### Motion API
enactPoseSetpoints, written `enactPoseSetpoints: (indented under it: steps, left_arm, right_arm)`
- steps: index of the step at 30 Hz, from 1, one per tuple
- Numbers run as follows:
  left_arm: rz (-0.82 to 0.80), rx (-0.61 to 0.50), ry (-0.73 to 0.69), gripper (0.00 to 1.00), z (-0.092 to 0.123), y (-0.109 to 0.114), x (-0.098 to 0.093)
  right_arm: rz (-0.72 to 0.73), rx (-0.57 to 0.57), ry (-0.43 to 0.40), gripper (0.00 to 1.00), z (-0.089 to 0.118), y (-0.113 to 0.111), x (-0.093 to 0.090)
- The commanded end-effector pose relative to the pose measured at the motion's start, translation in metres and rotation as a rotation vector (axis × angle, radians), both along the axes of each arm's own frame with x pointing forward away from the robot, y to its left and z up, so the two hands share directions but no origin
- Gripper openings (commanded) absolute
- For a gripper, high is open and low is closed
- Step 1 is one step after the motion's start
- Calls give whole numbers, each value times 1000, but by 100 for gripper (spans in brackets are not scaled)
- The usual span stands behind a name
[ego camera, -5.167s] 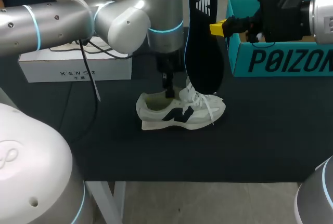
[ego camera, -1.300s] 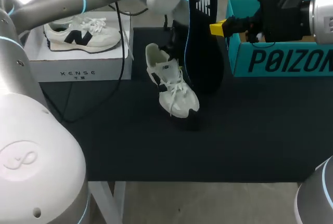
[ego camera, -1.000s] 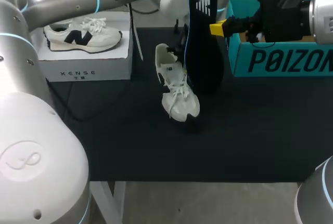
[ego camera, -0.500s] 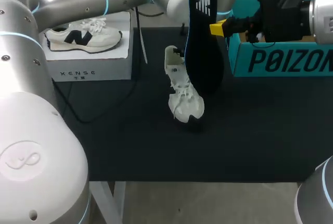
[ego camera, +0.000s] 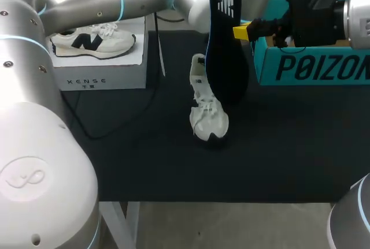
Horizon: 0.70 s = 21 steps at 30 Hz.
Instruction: Take the shoe out of the shoebox, open the shoe tongue, remove and reinsert the insole, then place the shoe into the shoebox
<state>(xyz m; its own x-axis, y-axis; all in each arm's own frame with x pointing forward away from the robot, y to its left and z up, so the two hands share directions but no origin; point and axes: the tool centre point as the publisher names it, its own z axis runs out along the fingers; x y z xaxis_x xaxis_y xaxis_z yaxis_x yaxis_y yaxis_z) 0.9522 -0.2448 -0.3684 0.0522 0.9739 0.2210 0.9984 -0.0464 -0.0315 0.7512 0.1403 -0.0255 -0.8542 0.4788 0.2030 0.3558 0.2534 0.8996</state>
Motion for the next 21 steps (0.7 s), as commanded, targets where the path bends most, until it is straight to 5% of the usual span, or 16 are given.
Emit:
enactPoseSetpoints:
  steps: [1,7,9,21]
  left_arm:
    - [14,23,16,0,-11,-10,5]
    - [70,45,18,0,-27,-8,4]
    - [95,40,31,100,-30,-6,1]
    - [242,-48,49,100,-4,5,2]
  right_arm:
    - [-1,-1,0,0,-1,2,2]
    - [-1,-1,0,0,-1,2,2]
    - [-1,-1,0,0,-1,2,2]
    - [-1,-1,0,0,-1,2,2]
